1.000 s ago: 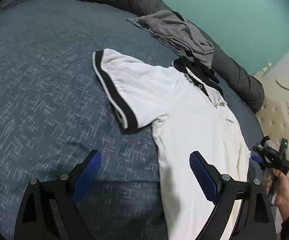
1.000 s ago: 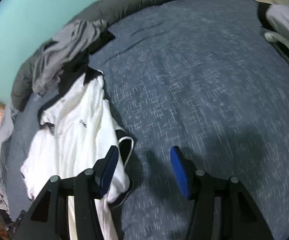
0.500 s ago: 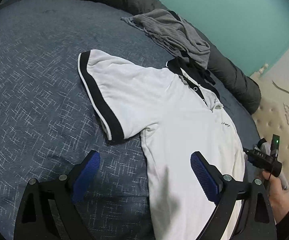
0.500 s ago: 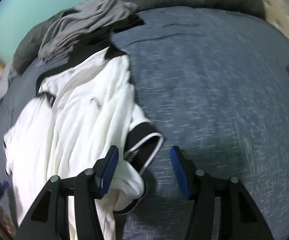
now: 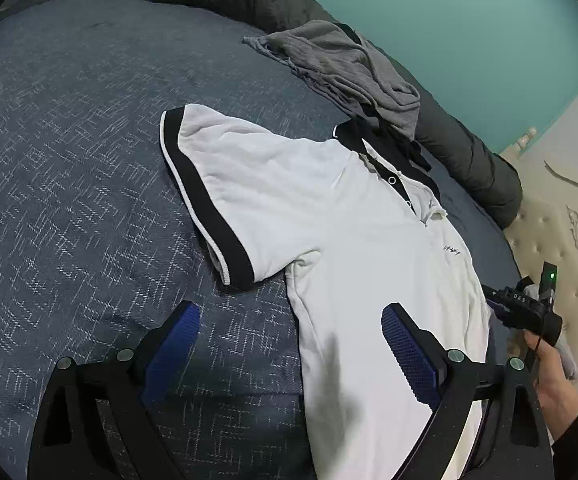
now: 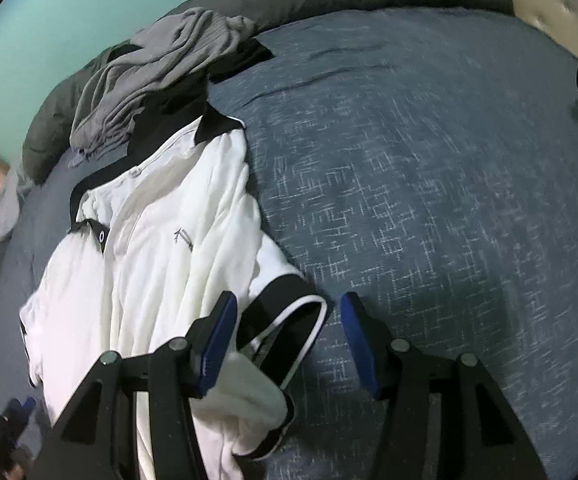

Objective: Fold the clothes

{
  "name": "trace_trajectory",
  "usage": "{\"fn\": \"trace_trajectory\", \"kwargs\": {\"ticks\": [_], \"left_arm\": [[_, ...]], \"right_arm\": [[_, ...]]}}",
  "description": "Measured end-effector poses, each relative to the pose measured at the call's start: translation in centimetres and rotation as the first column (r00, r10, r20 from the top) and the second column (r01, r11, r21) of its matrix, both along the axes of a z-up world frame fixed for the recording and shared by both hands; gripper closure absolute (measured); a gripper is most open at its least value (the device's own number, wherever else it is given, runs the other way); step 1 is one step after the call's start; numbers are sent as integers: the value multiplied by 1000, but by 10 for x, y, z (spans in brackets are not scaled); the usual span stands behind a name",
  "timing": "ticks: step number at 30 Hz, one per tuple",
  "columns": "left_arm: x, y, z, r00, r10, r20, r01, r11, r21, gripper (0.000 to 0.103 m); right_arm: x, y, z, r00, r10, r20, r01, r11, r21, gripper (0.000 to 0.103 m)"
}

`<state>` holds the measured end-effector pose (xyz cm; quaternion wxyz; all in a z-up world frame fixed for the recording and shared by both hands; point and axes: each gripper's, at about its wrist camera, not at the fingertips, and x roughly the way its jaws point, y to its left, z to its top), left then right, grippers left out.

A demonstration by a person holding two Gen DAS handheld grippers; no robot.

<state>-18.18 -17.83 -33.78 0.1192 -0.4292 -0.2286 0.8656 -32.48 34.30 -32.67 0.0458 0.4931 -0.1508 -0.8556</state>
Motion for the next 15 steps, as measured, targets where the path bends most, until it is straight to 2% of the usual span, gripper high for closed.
{"fn": "trace_trajectory", "kwargs": {"ticks": [1, 2, 3, 4, 5, 6, 8, 11, 15], "left_arm": [[0, 0, 0, 1000, -2, -2, 2, 1000, -1, 8], [0, 1, 0, 1000, -4, -3, 4, 1000, -1, 8], [0, 1, 1, 1000, -6, -3, 6, 1000, -2, 8], [-1, 2, 1, 1000, -8, -4, 8, 1000, -3, 8], [-1, 2, 0, 1000, -7, -4, 7, 1000, -5, 8], [-1, 2, 0, 1000, -6, -3, 6, 1000, -4, 8], [-2, 1, 0, 1000, -4, 0, 4, 1000, 1, 8], [-2, 1, -1, 1000, -5, 0, 5, 1000, -1, 8], [-2, 0, -1, 1000, -3, 2, 3, 1000, 4, 8]], "right_arm": [[-1, 0, -2, 1000, 4, 1, -4, 1000, -16, 48], [-2, 0, -4, 1000, 1, 2, -1, 1000, -30, 54], [-3, -1, -5, 1000, -6, 3, 6, 999, -34, 64], [-3, -1, -6, 1000, -13, 2, 13, 999, -38, 67], [-3, -1, -7, 1000, -20, -4, 20, 999, -43, 75], [-3, -2, -7, 1000, -25, -10, 25, 999, -45, 88], [1, -1, -1, 999, -20, -42, 18, 999, -37, 96], [7, 6, 14, 996, -21, -91, 21, 1000, -4, 100], [7, 32, 40, 988, -87, -127, 89, 996, 15, 100]]}}
